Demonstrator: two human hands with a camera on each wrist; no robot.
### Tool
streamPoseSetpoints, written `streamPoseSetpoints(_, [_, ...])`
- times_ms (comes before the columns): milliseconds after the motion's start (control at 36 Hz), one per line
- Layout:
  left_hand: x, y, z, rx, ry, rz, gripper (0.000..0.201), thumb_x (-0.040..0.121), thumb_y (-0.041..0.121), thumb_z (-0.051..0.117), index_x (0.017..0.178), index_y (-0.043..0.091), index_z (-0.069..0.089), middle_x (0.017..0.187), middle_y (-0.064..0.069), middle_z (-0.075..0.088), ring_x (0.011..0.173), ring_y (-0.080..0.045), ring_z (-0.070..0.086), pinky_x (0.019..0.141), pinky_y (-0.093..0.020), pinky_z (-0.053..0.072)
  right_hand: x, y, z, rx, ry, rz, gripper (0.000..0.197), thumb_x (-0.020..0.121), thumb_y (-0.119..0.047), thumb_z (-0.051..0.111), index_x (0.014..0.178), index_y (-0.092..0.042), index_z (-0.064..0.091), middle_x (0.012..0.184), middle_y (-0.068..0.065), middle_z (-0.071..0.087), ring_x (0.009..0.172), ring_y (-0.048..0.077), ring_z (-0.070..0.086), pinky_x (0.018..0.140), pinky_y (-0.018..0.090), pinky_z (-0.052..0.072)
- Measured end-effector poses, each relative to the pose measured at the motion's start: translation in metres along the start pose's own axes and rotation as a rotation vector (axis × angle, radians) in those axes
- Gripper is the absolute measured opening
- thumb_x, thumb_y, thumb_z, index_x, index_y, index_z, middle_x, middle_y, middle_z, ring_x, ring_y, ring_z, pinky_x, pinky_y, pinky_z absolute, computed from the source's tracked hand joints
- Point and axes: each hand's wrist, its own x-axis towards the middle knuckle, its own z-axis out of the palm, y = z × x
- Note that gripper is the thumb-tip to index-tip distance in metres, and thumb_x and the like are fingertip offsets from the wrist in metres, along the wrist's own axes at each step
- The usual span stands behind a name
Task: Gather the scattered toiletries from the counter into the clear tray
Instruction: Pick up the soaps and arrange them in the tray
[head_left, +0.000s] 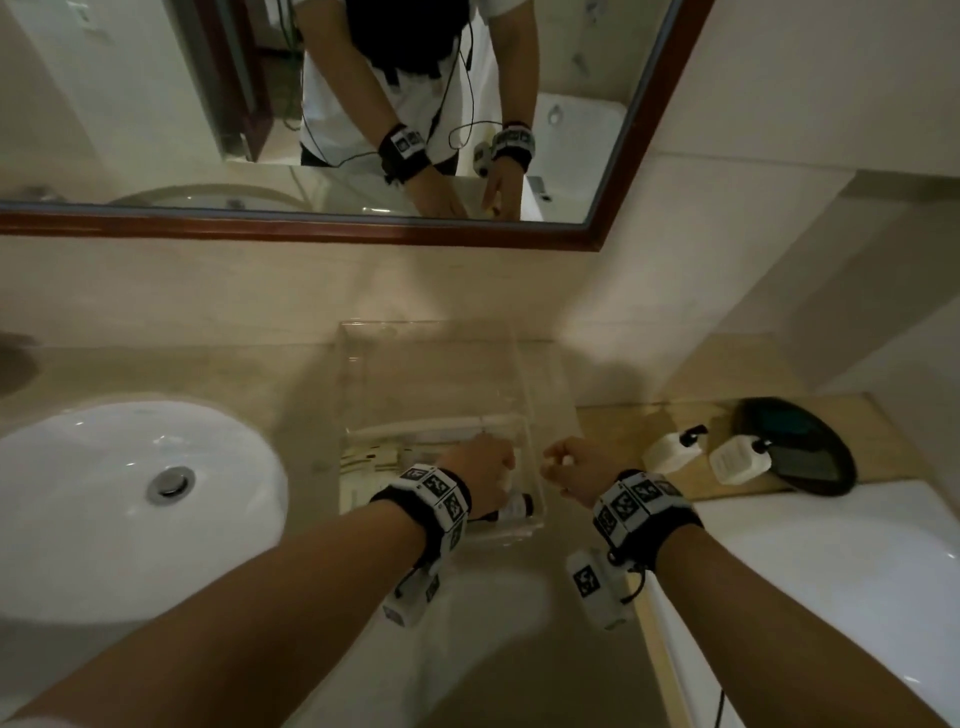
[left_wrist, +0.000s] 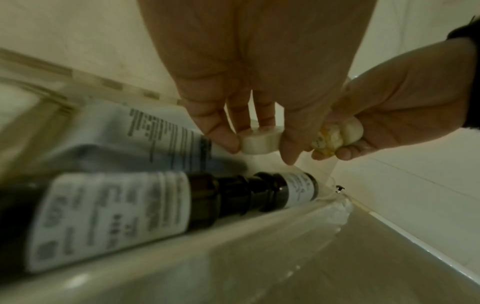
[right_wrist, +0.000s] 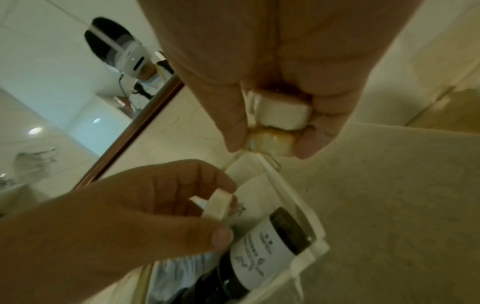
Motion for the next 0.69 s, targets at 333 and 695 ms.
streamPoseSetpoints(333, [0.023,0.0,0.006,0.1,0.176,0.014,0.051,0.087,0.021,0.057,0.135,0.027,0.044,0.133,-0.002,0.048,0.119,-0.026,0.046,0.101,-0.035,0.041,0.015,-0.009,0.005,-0.209,0.049,-0.147,0.052,0.084,-0.03,0.068,0.13,-0.015,0.051,0.128,0.004,0.055,0.116,0.023,0.054,0.096,0.032,0.043])
streamPoseSetpoints(695, [0.004,-0.037,0.012,0.04,0.223,-0.034,0.031,0.084,0.034,0.064,0.112,0.022,0.057,0.119,-0.004,0.055,0.113,-0.026,0.05,0.097,-0.036,0.044,0.023,-0.02,0.024,-0.371,0.109,-0.277,0.044,0.077,-0.025,0.072,0.118,-0.019,0.058,0.118,0.006,0.049,0.112,0.026,0.049,0.095,0.032,0.042])
